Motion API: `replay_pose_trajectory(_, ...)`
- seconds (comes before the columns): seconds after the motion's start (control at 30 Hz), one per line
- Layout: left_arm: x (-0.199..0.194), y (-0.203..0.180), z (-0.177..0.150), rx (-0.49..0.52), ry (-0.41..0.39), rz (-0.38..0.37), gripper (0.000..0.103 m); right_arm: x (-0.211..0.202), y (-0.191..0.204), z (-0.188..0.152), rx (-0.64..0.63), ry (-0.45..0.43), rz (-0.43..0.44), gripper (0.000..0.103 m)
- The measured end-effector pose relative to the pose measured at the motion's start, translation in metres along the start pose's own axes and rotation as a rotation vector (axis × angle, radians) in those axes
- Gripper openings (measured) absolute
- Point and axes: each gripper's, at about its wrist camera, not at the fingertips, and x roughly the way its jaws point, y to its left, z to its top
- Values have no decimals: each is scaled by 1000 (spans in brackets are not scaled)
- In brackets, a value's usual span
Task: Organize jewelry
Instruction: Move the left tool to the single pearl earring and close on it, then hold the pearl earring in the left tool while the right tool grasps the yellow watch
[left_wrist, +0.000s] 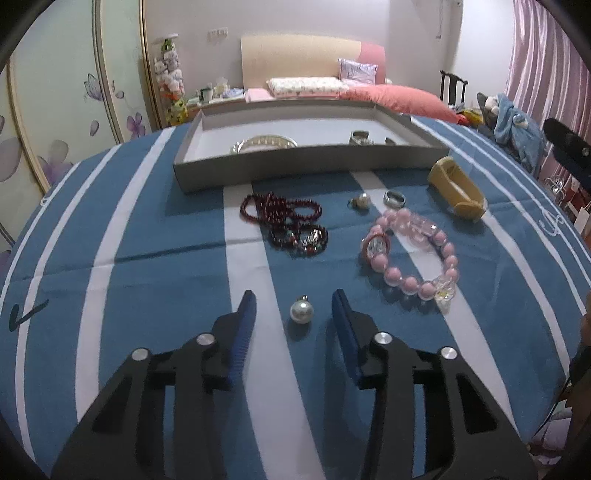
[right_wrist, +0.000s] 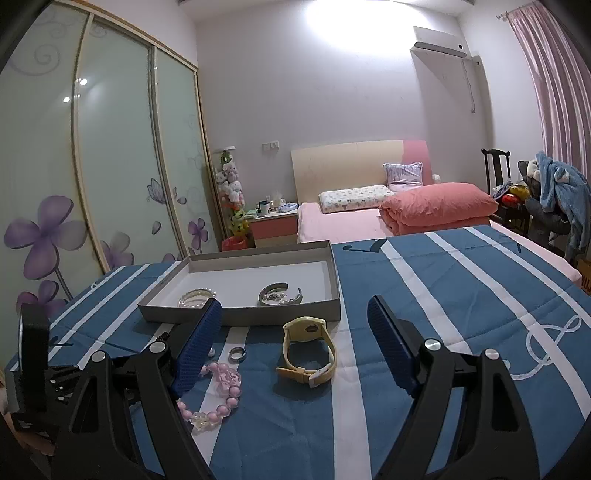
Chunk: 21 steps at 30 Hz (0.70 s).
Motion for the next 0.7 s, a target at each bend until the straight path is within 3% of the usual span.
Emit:
replay_pose_trajectory(0.43,-1,-9,0,37,5,31,14,2,-2,-1,14,23,5,81)
replay_pose_trajectory(0.7,-1,11,3,-12,21,64,14,10,-5,-3,22,74,-6,81)
